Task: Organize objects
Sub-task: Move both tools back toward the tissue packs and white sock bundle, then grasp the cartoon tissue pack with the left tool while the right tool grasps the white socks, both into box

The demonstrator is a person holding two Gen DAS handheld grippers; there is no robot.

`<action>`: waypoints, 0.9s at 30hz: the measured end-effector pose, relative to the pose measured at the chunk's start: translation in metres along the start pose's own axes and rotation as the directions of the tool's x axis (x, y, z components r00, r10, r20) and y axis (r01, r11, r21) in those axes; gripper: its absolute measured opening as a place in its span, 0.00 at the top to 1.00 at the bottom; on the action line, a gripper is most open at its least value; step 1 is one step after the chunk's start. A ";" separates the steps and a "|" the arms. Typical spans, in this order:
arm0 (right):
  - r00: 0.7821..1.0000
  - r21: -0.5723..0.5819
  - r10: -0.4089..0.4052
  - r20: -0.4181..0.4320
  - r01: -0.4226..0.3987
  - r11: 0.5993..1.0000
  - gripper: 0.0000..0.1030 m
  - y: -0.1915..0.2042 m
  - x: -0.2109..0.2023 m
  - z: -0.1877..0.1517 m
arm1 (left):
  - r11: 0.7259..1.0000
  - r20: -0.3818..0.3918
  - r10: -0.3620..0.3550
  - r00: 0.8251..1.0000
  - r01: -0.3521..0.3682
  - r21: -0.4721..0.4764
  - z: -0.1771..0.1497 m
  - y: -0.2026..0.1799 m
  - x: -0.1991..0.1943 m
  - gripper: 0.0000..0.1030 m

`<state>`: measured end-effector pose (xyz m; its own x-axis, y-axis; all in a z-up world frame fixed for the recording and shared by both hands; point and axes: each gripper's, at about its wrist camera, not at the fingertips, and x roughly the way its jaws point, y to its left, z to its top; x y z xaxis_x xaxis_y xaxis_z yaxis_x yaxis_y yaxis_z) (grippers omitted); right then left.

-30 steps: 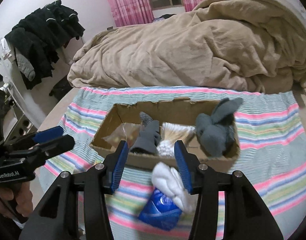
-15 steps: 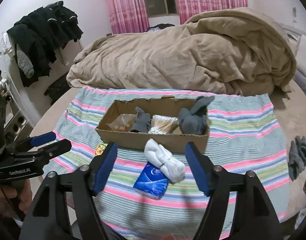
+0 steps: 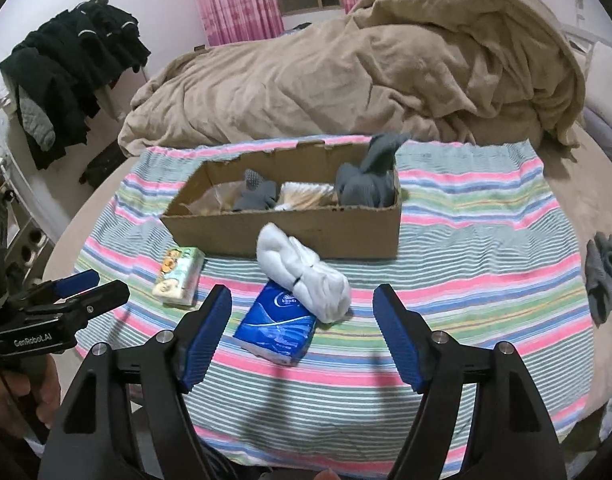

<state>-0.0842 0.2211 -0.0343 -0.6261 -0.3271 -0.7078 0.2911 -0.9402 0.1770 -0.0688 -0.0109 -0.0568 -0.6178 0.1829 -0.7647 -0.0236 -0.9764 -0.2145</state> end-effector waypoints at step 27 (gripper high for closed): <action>0.993 0.014 0.012 -0.121 -0.010 1.000 0.57 -0.016 0.094 -0.007 | 0.997 -0.049 0.047 0.998 -0.044 0.067 -0.001 0.003 0.079 0.54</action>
<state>-0.1424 0.2061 -0.1082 -0.5306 -0.3242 -0.7832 0.2869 -0.9381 0.1939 -0.1175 0.0009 -0.1184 -0.5787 0.1423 -0.8030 -0.0494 -0.9890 -0.1397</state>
